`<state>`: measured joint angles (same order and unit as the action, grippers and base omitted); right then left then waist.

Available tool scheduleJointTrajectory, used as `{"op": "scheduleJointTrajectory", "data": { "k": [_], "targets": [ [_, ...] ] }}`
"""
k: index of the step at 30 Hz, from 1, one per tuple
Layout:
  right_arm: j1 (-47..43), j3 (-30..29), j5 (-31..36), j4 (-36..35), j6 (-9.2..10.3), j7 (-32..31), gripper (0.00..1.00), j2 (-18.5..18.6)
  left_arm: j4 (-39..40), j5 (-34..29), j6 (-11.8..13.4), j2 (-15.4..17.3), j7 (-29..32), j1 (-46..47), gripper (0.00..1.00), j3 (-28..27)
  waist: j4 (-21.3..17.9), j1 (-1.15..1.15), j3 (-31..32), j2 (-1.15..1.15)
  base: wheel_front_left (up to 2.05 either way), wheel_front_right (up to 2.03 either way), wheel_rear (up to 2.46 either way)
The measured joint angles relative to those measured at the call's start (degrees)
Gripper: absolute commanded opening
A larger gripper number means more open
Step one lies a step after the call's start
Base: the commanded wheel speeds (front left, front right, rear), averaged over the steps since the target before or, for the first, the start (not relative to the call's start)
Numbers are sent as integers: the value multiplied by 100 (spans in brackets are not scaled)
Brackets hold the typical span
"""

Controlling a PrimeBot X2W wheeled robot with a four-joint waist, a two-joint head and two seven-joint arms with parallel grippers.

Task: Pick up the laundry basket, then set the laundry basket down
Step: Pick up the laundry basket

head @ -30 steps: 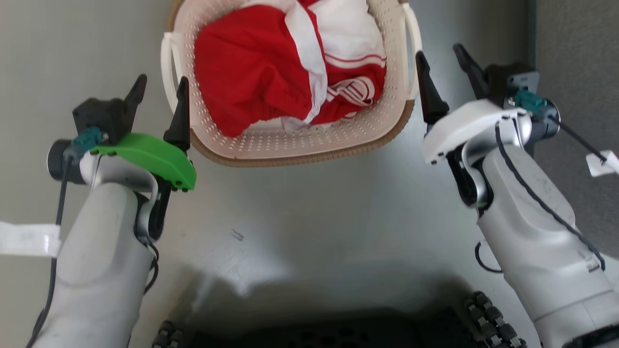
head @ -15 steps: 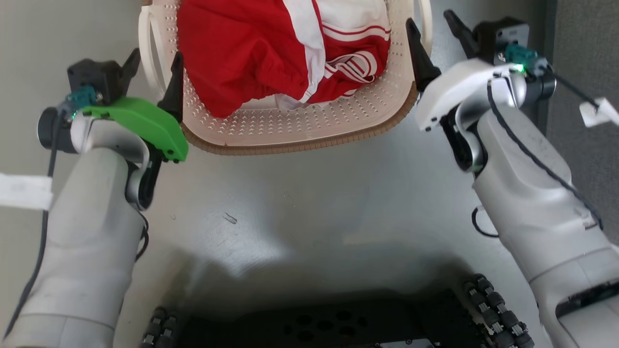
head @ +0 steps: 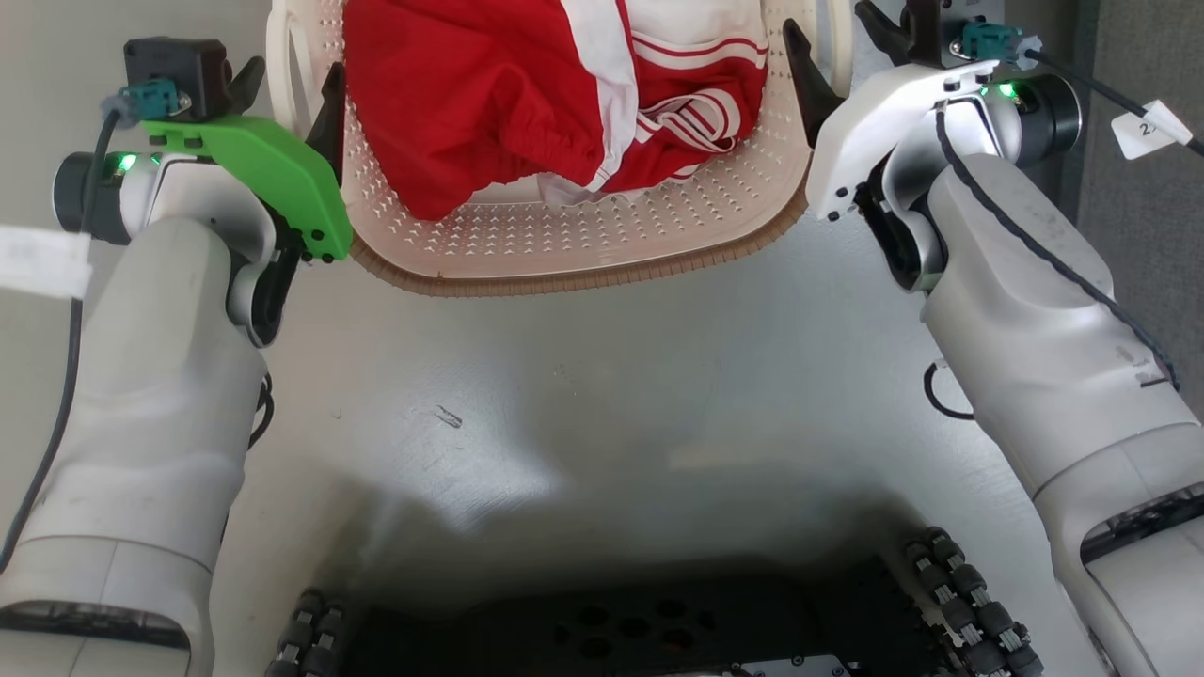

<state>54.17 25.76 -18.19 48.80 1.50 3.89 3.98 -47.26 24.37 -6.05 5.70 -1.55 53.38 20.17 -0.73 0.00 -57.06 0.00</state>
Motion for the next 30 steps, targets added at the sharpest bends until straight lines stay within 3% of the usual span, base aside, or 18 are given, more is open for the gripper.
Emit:
{"op": "scheduleJointTrajectory", "data": {
  "k": [9, 10, 11, 12, 30],
  "targets": [
    [241, 149, -402, 253, -94, -143, 100, 1, -512, 18, -48, -94, 321, 331, 100, 82, 23, 0, -26, 0, 0, 0, 0],
    [271, 169, -436, 280, -96, -149, 73, 1, -564, 23, -48, -100, 330, 364, 75, 81, 27, 0, -28, 0, 0, 0, 0],
    [297, 192, -483, 299, -96, -151, 16, 2, -609, 49, -49, -107, 342, 392, 42, 79, 32, 0, -29, 0, 0, 0, 0],
    [321, 216, -527, 311, -96, -151, 0, 2, -643, 71, -49, -114, 360, 414, 0, 79, 36, 0, -29, 0, 0, 0, 0],
    [410, 533, -938, 894, -99, -179, 0, -83, -1439, 321, -100, -389, 350, 588, 0, 75, 78, 0, 258, 0, 0, 0, 0]
  ]
}}
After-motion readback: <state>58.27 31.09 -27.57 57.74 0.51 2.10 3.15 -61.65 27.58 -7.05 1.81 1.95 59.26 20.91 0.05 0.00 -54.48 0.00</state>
